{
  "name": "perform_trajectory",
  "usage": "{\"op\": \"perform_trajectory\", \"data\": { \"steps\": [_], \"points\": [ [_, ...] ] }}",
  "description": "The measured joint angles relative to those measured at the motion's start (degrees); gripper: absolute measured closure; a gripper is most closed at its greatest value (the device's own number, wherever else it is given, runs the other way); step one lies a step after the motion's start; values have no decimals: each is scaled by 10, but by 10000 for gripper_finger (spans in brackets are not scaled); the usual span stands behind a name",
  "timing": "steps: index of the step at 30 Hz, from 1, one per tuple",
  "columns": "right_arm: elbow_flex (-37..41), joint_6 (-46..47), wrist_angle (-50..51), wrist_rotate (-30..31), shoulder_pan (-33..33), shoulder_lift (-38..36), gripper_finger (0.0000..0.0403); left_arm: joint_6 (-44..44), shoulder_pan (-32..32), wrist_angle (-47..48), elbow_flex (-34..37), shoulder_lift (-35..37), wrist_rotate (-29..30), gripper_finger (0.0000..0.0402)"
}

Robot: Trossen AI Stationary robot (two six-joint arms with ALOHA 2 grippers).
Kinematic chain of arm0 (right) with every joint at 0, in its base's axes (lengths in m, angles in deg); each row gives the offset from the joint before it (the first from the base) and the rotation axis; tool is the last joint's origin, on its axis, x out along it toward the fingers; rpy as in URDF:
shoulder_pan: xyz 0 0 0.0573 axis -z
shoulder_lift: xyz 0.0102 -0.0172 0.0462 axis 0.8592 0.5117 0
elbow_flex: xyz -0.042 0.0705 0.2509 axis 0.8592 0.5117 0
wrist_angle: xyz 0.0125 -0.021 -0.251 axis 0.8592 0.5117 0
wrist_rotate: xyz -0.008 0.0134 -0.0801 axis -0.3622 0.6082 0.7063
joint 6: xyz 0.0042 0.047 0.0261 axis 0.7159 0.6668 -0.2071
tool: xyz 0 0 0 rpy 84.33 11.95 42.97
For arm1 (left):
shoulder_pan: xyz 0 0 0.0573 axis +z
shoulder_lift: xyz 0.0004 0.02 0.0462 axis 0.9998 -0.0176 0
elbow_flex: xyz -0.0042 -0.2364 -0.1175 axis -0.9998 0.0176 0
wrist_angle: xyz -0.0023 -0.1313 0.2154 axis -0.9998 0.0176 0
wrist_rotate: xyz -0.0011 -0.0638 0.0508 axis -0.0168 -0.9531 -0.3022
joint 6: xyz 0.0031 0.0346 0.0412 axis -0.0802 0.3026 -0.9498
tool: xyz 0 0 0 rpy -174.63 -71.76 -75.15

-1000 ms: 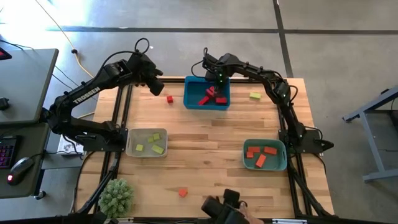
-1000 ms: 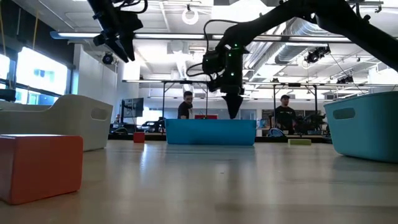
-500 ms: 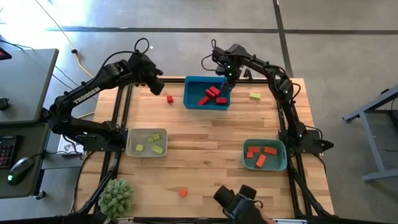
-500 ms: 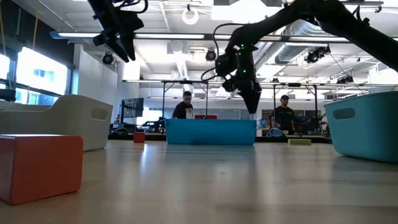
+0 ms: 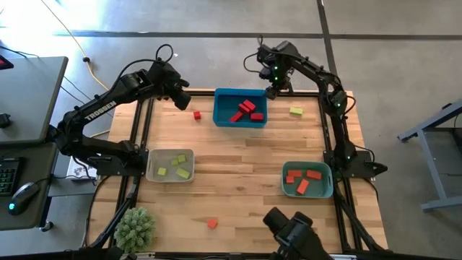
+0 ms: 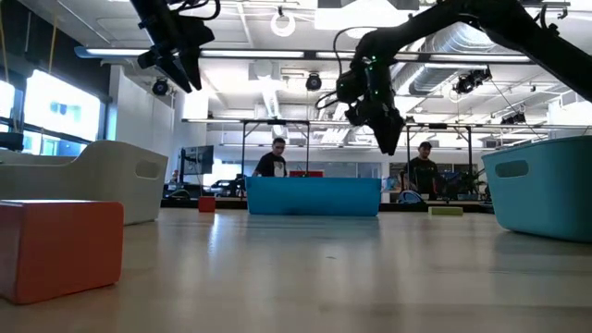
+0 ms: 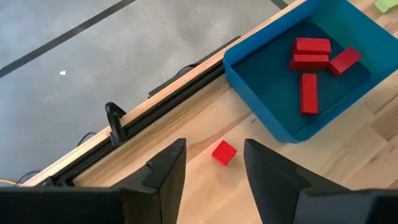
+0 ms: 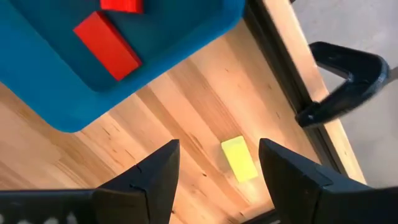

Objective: Sort & place blocks by color
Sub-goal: Put the green block into the white bin

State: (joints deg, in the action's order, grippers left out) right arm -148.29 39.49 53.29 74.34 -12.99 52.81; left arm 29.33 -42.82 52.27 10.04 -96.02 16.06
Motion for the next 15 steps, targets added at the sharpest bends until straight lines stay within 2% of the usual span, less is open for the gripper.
{"op": "perform_trajectory", "data": {
  "steps": [5, 8, 15],
  "points": [
    [0, 25, 0, -5, 16, -23, 197, 0, 0, 0, 0, 0, 1, 250],
    [28, 36, -7, -5, 24, -49, 197, 0, 0, 0, 0, 0, 2, 250],
    [207, 44, -113, -4, 47, -145, 197, -9, 0, -2, 0, 0, 6, 250]
  ]
}}
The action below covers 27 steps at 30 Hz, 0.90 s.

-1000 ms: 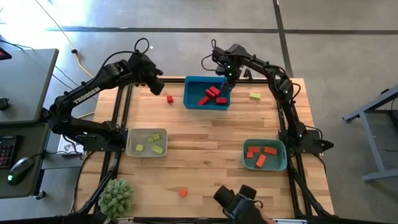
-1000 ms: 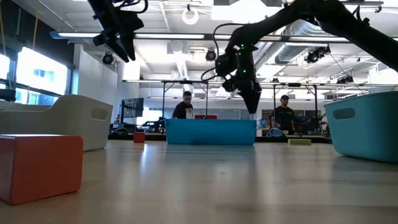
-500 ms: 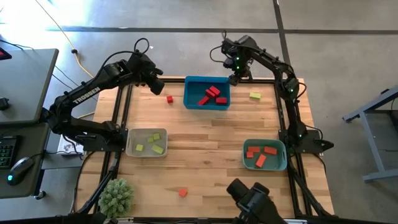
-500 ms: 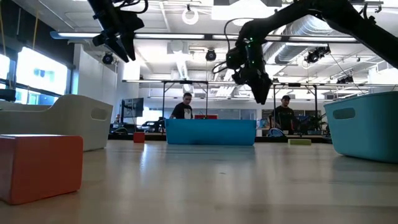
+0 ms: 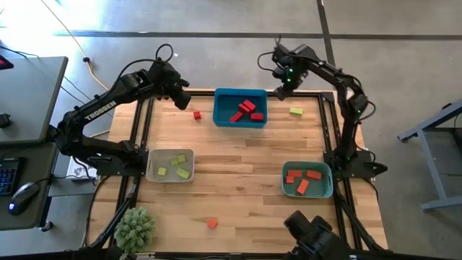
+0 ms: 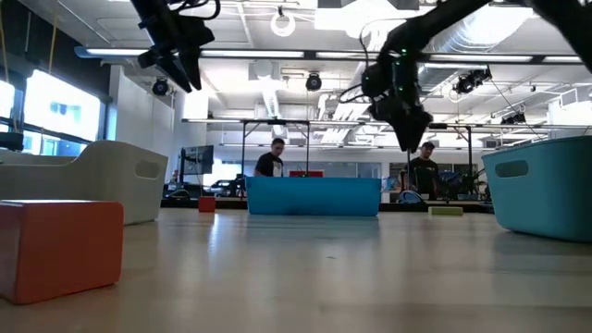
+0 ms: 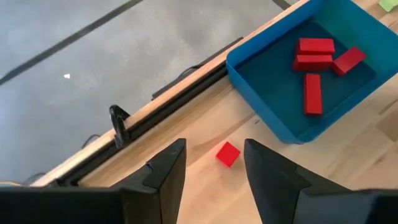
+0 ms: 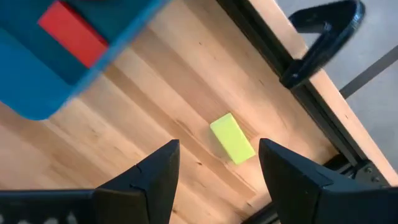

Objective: Sort & place blocks by color
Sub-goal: Put the green block into the white bin

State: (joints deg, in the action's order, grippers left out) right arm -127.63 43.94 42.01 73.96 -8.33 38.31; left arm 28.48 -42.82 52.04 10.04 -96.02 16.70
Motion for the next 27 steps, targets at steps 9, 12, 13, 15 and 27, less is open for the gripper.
{"op": "perform_trajectory", "data": {
  "steps": [9, 12, 13, 15, 27],
  "points": [
    [155, -47, -73, 0, 26, -70, 197, -11, 0, -53, 0, 0, 5, 250],
    [192, -84, -89, 0, 32, -70, 197, -11, 0, -67, 0, 0, 6, 250],
    [206, -97, -104, 1, 33, -70, 197, -11, 0, -71, 0, 0, 6, 250],
    [232, -126, -131, 8, 33, -70, 197, -11, 0, -73, 0, 0, 6, 250],
    [316, -172, -236, 50, 27, -70, 197, -11, 0, -73, 0, 0, 6, 250]
  ]
}}
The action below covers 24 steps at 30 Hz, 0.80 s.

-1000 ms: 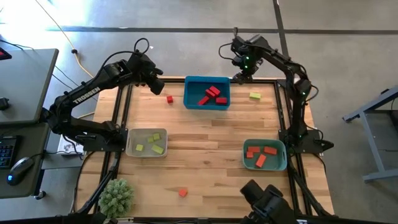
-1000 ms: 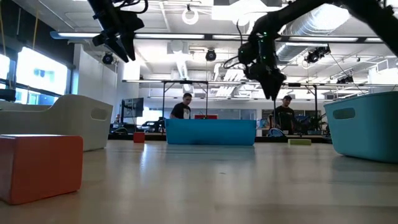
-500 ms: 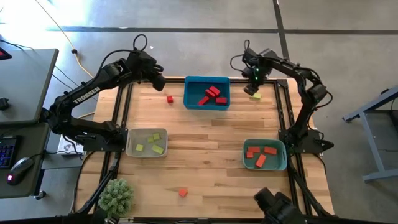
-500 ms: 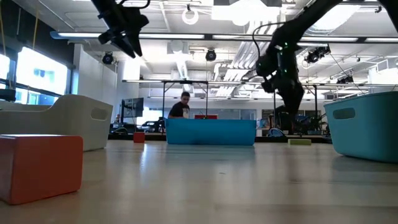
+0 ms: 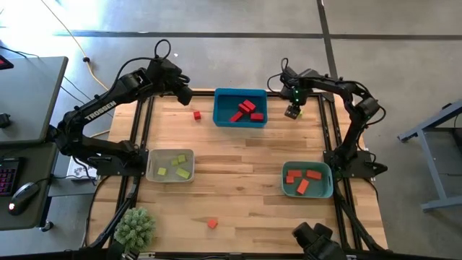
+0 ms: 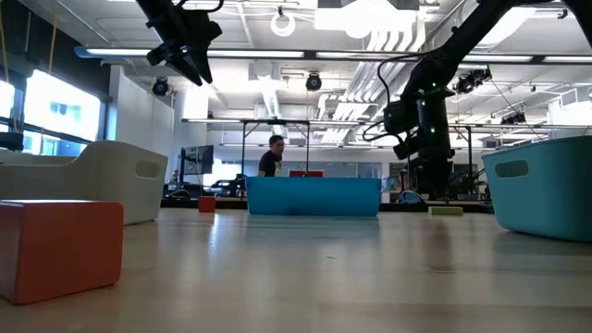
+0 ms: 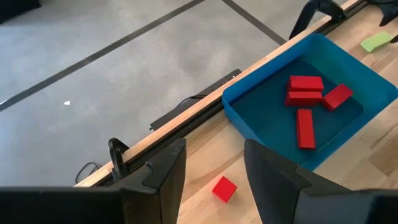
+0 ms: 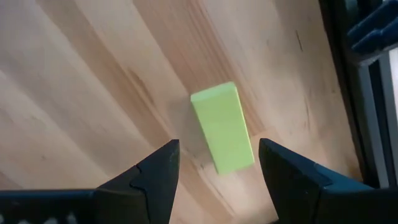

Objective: Sort & place blocks by color
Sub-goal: Put the green block into the white bin

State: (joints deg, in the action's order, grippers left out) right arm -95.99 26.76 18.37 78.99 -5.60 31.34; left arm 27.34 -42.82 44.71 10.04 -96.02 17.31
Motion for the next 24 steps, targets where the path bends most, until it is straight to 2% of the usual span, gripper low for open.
{"op": "perform_trajectory", "data": {
  "steps": [5, 18, 21, 24],
  "points": [
    [16, -4, -42, 0, 0, 4, 197, 0, 0, 0, 0, 0, 0, 250],
    [14, 9, -39, 2, 0, 66, 201, 2, 0, 0, 0, 0, 0, 250],
    [14, 22, -36, -1, 0, 70, 226, 4, 0, 0, 0, 0, 0, 250],
    [14, 37, -35, -4, -1, 70, 271, 4, 0, 0, 0, 0, -1, 250]
  ]
}}
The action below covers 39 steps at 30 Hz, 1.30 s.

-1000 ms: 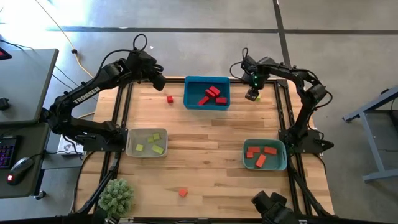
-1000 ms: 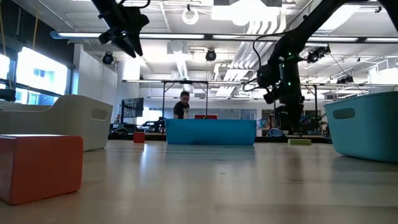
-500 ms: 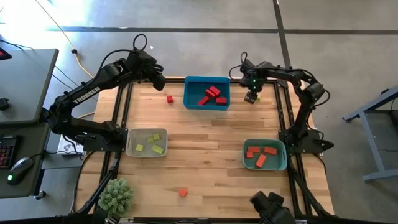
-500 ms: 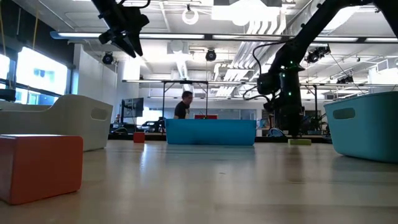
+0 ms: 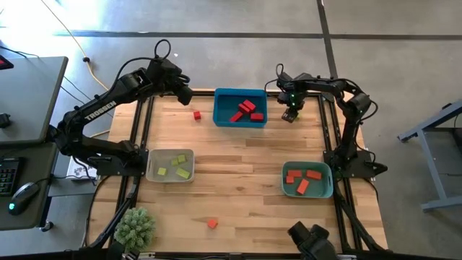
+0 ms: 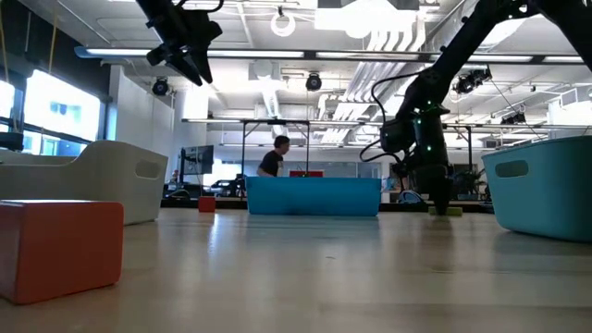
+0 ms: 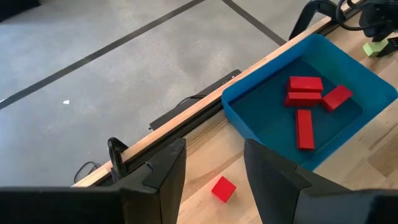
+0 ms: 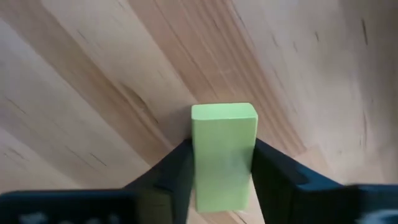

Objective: Sort & place blocks by color
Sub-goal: Put the green block into the white bin

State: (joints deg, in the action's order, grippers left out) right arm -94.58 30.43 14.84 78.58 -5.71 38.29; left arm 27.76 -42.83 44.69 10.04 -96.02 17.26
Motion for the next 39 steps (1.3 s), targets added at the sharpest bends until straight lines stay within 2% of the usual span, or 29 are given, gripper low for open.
{"op": "perform_trajectory", "data": {
  "steps": [3, 9, 15, 20, 28, 33, 39],
  "points": [
    [1, 16, -1, 3, 0, 0, 311, 0, 0, 0, 0, 0, 0, 250],
    [-15, 38, 23, -1, -3, 4, 311, 0, 0, 0, 0, 0, 0, 250],
    [-72, 80, 87, -57, -20, 6, 311, 0, 0, 0, 0, 0, 0, 250],
    [-117, 112, 152, -45, -48, 1, 311, 12, 0, 0, 0, 0, -2, 250],
    [-176, 187, 216, -11, -97, -52, 311, 16, 0, 0, 0, 0, -10, 240],
    [-216, 259, 212, -10, -130, -95, 311, 15, 0, 0, 0, 0, -31, 215],
    [-250, 350, 146, 3, -188, -143, 311, 22, -1, -1, 0, 0, -32, 205]
  ]
}}
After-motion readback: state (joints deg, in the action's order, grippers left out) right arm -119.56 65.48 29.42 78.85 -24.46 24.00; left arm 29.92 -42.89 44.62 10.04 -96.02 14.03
